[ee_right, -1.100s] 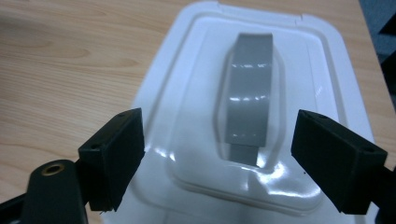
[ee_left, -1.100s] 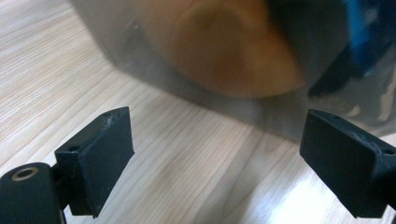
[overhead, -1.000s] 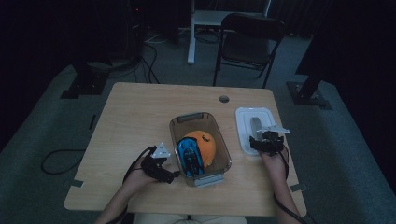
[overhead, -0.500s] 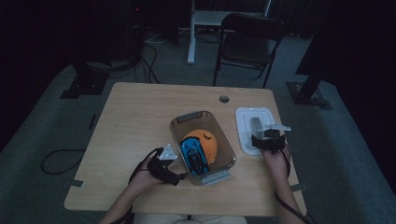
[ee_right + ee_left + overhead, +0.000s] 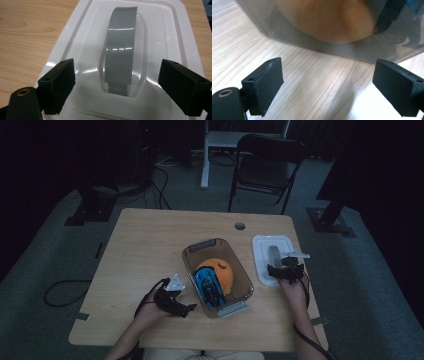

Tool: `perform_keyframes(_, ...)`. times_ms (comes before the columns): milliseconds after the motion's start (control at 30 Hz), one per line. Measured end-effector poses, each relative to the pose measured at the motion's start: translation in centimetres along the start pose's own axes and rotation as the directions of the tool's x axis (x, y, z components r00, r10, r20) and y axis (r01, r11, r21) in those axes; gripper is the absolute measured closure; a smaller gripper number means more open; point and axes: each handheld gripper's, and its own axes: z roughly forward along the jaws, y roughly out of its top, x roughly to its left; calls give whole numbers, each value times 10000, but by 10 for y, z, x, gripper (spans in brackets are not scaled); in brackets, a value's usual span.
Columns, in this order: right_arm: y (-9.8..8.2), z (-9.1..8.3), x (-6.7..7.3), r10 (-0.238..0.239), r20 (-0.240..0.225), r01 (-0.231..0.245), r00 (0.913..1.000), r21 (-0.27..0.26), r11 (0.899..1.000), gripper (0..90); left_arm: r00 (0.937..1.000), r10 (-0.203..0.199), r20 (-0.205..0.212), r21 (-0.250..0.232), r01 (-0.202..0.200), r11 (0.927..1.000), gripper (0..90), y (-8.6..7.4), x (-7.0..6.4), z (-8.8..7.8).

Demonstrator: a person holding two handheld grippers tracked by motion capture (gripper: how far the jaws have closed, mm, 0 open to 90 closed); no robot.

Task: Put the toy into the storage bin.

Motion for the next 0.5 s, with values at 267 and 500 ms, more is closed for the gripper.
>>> perform_keyframes(267,0,3,-5,258,64,-257,9996,-114,9996,181,9984,-269,-500,57,272,9996,104,-11,12,-8)
perform_keyframes(500,4,5,-4,233,47,-232,9997,-168,9996,272,9949,-650,-771,-75,646,9979,104,-20,21,-18)
